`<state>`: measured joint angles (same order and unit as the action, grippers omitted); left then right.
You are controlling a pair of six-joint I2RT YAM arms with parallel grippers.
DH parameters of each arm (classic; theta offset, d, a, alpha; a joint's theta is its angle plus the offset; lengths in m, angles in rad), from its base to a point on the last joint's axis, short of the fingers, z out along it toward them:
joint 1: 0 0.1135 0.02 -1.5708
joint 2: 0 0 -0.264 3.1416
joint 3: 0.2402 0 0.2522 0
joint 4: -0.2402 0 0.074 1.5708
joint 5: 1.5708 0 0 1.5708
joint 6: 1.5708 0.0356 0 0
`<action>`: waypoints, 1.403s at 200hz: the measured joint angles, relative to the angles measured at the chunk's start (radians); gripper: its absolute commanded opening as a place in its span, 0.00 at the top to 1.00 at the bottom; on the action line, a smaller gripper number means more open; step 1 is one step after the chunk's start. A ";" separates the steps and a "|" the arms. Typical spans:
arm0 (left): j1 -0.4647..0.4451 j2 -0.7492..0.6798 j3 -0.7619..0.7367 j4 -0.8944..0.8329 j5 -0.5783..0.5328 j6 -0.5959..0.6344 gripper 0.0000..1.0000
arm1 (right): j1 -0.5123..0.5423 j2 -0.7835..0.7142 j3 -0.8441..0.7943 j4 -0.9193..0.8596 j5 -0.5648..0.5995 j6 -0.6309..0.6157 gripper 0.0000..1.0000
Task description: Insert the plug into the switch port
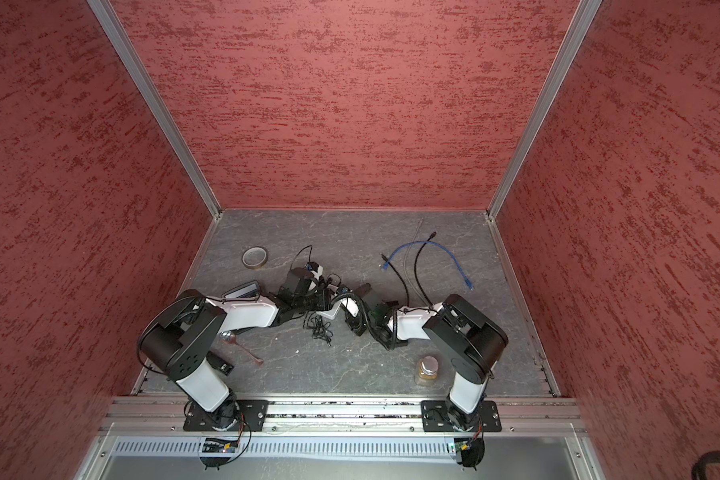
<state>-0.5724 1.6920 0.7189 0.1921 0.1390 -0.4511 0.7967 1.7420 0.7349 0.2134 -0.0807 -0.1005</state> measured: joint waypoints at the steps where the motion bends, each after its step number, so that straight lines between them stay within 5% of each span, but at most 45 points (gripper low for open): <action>1: 0.000 0.000 0.000 0.001 0.000 0.001 0.36 | 0.000 0.000 0.000 0.000 0.000 -0.001 1.00; 162: -0.057 -0.004 0.030 -0.069 -0.042 0.127 0.36 | 0.006 -0.008 -0.005 0.003 0.018 -0.144 1.00; 280: 0.041 -0.069 -0.019 -0.132 0.196 0.225 0.35 | 0.006 -0.015 -0.109 0.184 -0.003 -0.214 1.00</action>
<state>-0.5316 1.6226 0.6998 0.0597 0.3347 -0.2256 0.8024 1.7267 0.6258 0.3973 -0.0841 -0.3141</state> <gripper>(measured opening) 0.644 0.124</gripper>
